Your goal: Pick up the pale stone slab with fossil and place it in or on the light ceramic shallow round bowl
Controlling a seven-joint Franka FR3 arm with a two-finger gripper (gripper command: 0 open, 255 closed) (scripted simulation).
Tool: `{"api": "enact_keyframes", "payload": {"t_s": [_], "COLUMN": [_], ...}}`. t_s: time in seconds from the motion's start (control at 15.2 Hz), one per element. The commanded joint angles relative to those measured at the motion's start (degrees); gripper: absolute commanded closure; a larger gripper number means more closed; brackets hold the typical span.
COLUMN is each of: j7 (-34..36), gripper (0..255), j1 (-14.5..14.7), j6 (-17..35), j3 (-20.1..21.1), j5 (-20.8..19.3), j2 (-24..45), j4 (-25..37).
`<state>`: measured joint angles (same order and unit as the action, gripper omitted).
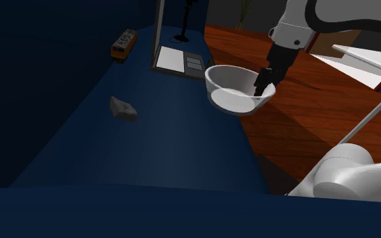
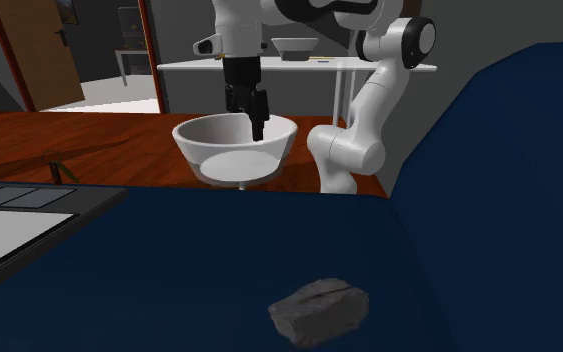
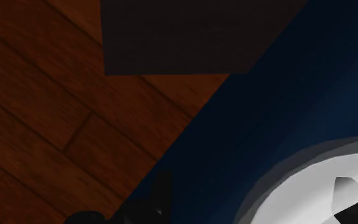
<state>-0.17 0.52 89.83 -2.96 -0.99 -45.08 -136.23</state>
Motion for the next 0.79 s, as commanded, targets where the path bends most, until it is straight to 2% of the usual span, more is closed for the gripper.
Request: {"api": "enact_keyframes", "payload": {"t_s": [0.0, 0.73], "j7": [0.00, 15.56], "gripper": [0, 0], "j1": [0.00, 4.16], "j6": [0.00, 2.13], "j3": [0.00, 12.28], "j5": [0.00, 9.10], "j2": [0.00, 11.42], "j4": [0.00, 8.77]}}
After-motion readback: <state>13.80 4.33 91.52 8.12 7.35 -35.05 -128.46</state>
